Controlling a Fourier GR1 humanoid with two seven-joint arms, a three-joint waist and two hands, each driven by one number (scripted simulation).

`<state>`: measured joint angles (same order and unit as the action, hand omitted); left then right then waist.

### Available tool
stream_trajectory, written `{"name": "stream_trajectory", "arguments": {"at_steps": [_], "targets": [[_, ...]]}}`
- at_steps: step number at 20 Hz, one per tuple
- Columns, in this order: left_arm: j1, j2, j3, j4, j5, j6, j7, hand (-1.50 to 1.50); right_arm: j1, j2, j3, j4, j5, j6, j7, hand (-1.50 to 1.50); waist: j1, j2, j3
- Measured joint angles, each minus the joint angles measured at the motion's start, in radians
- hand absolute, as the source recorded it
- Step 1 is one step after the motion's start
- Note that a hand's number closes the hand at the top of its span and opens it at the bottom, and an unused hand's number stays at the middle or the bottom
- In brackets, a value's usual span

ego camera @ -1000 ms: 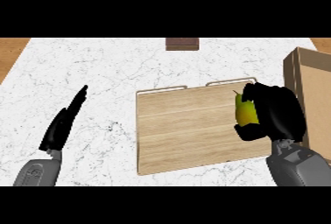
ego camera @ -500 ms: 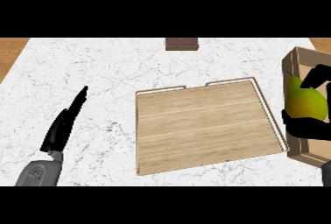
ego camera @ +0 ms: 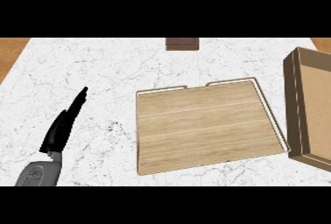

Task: Pick the pear from the tray and place it in the cardboard box

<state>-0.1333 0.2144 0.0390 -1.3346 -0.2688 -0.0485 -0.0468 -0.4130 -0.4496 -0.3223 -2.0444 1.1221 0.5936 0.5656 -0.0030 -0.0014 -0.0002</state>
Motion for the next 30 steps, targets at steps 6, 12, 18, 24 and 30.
{"name": "stream_trajectory", "arguments": {"at_steps": [6,12,18,24,30], "targets": [[0.006,0.011,0.009,-0.008,0.0,-0.014,-0.009,0.0,0.034,-0.12,-0.156,0.171,-0.056,-0.041,-0.122,1.5,0.002,0.001,0.0],[-0.01,-0.001,0.01,0.012,-0.006,-0.01,-0.013,0.0,0.065,-0.156,-0.207,0.379,-0.076,-0.083,-0.195,1.5,0.005,0.003,0.0],[-0.012,-0.004,0.009,-0.001,-0.001,-0.019,-0.003,0.0,0.058,-0.169,-0.268,0.613,-0.173,-0.041,-0.283,-1.5,0.009,0.004,0.001],[-0.023,-0.007,0.01,0.008,-0.01,-0.014,0.004,0.0,0.008,-0.1,-0.32,0.713,-0.271,-0.209,-0.424,-1.5,0.01,0.004,0.002],[-0.024,0.0,0.017,0.006,-0.006,-0.022,0.0,0.0,-0.063,-0.048,-0.448,0.787,-0.441,-0.308,-0.519,-1.5,0.009,0.003,0.002]]}}
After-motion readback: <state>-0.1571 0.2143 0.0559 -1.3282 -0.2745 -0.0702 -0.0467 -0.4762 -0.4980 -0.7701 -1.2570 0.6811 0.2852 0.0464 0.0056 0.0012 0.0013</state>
